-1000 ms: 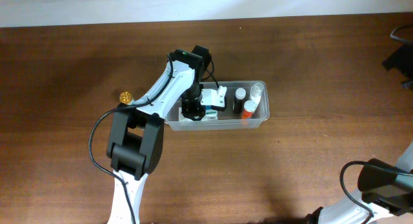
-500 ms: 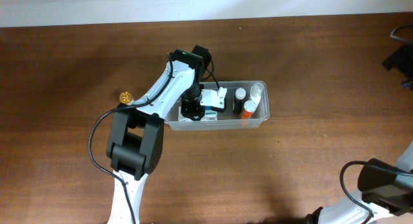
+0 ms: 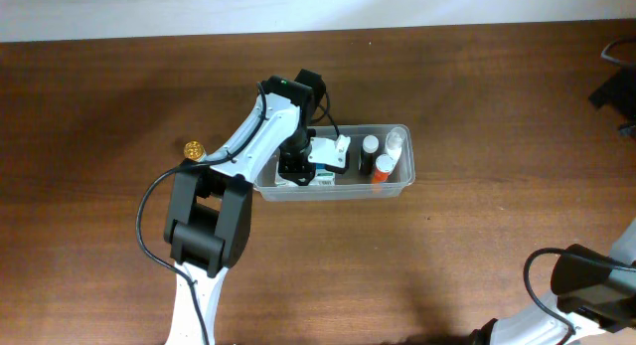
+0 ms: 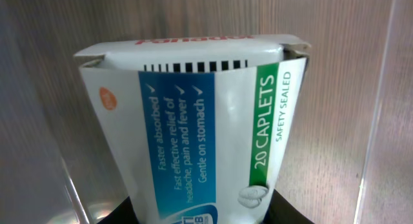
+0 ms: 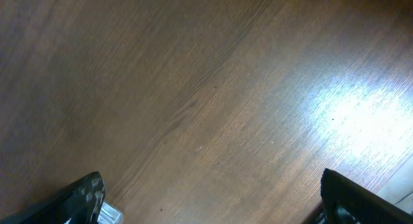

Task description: Pack container

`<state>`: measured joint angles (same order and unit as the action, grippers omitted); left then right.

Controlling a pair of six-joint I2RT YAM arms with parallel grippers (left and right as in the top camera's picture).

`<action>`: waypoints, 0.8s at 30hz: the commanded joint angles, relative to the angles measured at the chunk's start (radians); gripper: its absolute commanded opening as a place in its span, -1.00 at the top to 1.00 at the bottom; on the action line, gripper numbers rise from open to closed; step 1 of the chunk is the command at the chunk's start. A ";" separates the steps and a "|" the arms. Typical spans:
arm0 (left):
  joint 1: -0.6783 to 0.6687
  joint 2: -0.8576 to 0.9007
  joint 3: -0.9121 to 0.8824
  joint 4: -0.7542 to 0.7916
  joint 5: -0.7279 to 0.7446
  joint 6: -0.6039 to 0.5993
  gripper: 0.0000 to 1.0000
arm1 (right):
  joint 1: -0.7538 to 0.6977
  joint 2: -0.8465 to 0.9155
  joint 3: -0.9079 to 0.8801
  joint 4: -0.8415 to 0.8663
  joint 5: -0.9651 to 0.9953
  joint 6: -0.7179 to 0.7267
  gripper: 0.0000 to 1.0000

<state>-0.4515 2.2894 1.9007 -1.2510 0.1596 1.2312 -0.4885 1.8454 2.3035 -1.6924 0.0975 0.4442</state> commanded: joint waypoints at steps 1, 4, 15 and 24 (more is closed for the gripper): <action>0.002 0.016 -0.002 0.003 0.035 0.027 0.20 | -0.003 -0.008 -0.002 -0.006 0.012 -0.002 -0.97; 0.002 0.032 -0.002 0.002 0.035 0.027 0.20 | -0.003 -0.008 -0.002 -0.006 0.012 -0.002 -0.97; 0.002 0.063 -0.002 0.003 0.035 0.027 0.18 | -0.003 -0.008 -0.002 -0.006 0.012 -0.002 -0.97; 0.002 0.063 -0.002 0.002 0.034 0.026 -0.06 | -0.003 -0.008 -0.002 -0.006 0.012 -0.002 -0.97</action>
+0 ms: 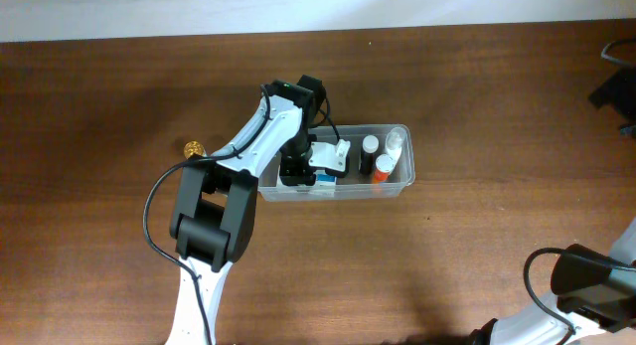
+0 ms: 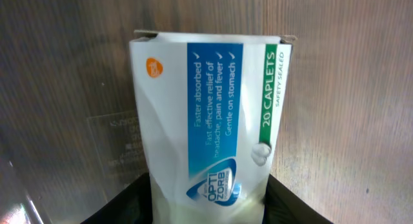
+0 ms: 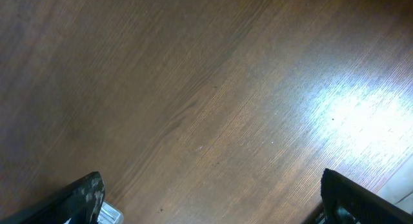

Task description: Pack container

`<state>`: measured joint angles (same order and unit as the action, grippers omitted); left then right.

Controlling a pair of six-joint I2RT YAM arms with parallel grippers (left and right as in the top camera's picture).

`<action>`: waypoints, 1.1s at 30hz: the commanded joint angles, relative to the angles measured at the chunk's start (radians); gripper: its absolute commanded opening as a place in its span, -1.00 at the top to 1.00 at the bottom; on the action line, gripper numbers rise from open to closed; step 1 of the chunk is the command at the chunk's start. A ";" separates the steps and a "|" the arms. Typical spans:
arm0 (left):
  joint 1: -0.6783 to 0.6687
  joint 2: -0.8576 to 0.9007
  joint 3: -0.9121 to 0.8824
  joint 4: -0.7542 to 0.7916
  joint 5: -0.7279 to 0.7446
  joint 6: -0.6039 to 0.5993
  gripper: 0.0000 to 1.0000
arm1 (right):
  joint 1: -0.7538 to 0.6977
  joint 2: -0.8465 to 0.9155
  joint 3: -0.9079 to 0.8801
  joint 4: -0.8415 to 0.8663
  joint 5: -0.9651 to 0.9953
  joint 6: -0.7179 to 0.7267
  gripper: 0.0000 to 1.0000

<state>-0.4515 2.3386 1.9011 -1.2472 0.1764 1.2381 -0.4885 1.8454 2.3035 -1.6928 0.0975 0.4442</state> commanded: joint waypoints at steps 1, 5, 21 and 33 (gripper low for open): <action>0.002 0.014 -0.002 -0.002 0.018 0.019 -0.11 | -0.003 -0.008 -0.002 -0.005 0.012 -0.002 -0.97; 0.002 0.014 -0.002 -0.002 0.018 0.019 -0.14 | -0.003 -0.008 -0.002 -0.005 0.012 -0.002 -0.97; 0.002 0.013 0.070 -0.037 0.009 0.018 -0.43 | -0.003 -0.008 -0.002 -0.005 0.012 -0.002 -0.97; 0.002 0.013 0.242 -0.158 0.009 0.004 -0.43 | -0.003 -0.008 -0.002 -0.005 0.012 -0.002 -0.97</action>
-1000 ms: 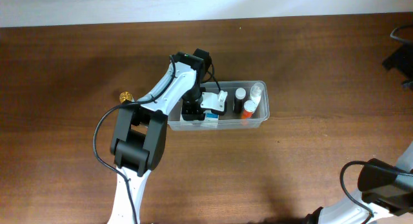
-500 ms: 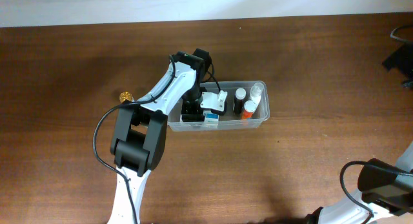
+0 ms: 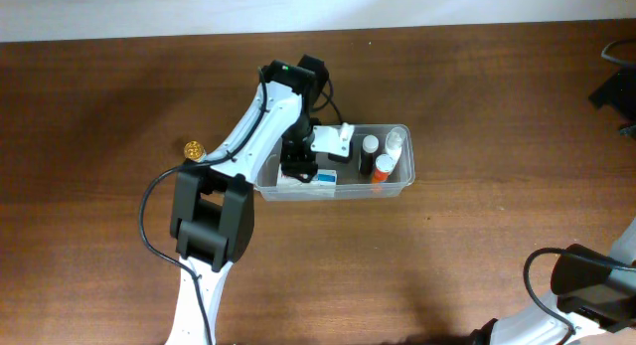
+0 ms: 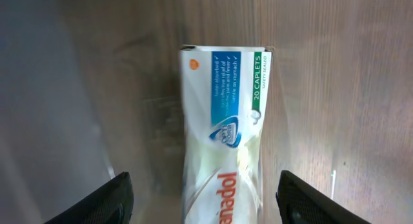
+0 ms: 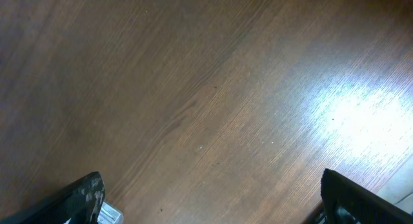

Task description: Pack container

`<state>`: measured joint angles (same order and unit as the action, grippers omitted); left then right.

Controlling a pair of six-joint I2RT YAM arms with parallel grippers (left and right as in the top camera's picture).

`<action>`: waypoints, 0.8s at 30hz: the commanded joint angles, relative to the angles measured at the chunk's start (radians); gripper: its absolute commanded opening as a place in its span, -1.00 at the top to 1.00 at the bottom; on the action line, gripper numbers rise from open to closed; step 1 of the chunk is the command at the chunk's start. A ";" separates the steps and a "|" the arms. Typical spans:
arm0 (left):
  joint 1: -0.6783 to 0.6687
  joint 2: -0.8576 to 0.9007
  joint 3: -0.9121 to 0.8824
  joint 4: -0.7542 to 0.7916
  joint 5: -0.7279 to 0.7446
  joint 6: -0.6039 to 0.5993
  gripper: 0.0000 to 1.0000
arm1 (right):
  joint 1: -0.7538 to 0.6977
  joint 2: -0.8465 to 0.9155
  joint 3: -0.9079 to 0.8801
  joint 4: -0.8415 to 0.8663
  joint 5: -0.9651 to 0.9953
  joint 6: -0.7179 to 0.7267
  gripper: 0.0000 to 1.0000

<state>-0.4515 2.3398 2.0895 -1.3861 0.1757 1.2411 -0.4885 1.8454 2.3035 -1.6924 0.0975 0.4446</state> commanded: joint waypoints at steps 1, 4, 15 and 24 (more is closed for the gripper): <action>0.002 0.012 0.070 -0.031 0.010 0.001 -0.43 | -0.003 -0.008 -0.002 -0.006 0.012 -0.002 -0.97; 0.002 0.012 0.129 -0.075 0.010 0.001 -0.43 | -0.003 -0.008 -0.002 -0.006 0.012 -0.002 -0.97; 0.011 -0.076 0.514 -0.198 -0.119 -0.389 -0.87 | -0.003 -0.008 -0.002 -0.006 0.012 -0.002 -0.97; 0.257 -0.375 0.599 -0.201 -0.280 -1.145 -0.99 | -0.003 -0.008 -0.002 -0.006 0.012 -0.002 -0.97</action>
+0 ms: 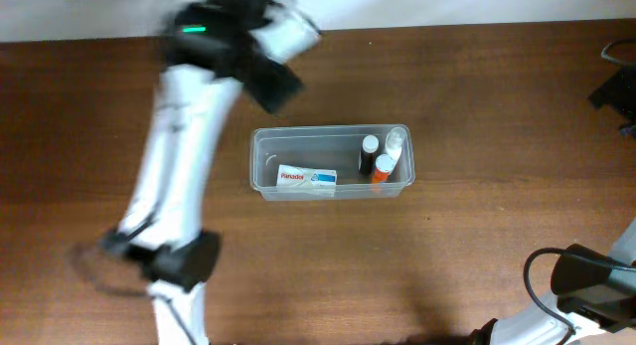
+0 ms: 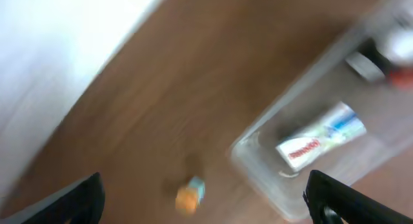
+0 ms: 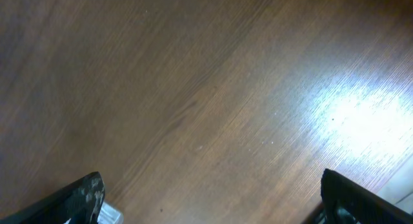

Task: Pack container
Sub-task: 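Open the left gripper and lift it out of the container, then move the left gripper down onto the orange-lidded jar and grasp it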

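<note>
The clear plastic container [image 1: 260, 164] sits mid-table. A white and blue Panadol caplet box [image 1: 306, 178] lies flat on its floor at the left, with three small bottles [image 1: 382, 156] upright at the right end. The left wrist view, blurred, shows the box [image 2: 321, 135] from high up. My left gripper [image 2: 203, 208] is open and empty, well above and to the left of the container. A small orange and blue item [image 2: 189, 194] lies on the table left of the container. My right gripper [image 3: 213, 208] is open over bare wood.
My left arm [image 1: 184, 136] is blurred and stretches across the left half of the overhead view, covering the table there. The right arm's base [image 1: 586, 275] is at the lower right corner. A white wall borders the table's far edge.
My left gripper was open low inside the container, just above the released box. It is now high up and to the left, outside the container. The box lies where it was.
First my left gripper held the caplet box upright inside the container's left end. Then it held the box lower, near the floor. After that it stood open with the box lying flat. Now the arm is clear of the container. The right arm stayed still.
</note>
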`<state>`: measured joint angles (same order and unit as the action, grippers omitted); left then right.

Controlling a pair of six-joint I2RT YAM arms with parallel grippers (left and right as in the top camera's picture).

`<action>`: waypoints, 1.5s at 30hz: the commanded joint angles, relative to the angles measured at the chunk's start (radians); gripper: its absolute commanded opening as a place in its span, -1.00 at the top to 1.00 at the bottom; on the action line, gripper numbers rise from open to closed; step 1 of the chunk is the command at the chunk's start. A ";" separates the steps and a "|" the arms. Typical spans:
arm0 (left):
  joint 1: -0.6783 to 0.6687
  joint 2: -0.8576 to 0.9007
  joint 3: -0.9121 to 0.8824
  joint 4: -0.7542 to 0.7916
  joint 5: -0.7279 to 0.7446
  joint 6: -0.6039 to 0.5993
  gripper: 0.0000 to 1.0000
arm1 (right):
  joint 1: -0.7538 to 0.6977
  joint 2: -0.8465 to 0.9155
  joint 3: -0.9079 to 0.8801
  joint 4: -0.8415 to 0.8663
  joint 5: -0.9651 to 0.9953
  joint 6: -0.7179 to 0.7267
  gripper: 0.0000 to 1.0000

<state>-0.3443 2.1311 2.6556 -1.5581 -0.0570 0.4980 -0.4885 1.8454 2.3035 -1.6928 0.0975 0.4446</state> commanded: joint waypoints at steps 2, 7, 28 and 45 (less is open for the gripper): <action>0.238 -0.216 0.032 -0.055 0.064 -0.467 -0.99 | -0.003 -0.008 -0.002 -0.005 0.012 -0.002 -0.97; 0.419 -0.275 0.017 -0.130 0.264 -0.473 -0.99 | -0.003 -0.008 -0.002 -0.005 0.012 -0.002 -0.97; 0.447 0.050 -0.447 0.095 0.114 -0.327 -0.84 | -0.003 -0.008 -0.002 -0.005 0.012 -0.002 -0.97; 0.417 0.087 -0.785 0.469 0.132 -0.035 -0.83 | -0.003 -0.008 -0.002 -0.005 0.012 -0.002 -0.97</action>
<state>0.0822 2.2036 1.9236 -1.1164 0.0708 0.3752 -0.4885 1.8454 2.3035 -1.6928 0.0971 0.4442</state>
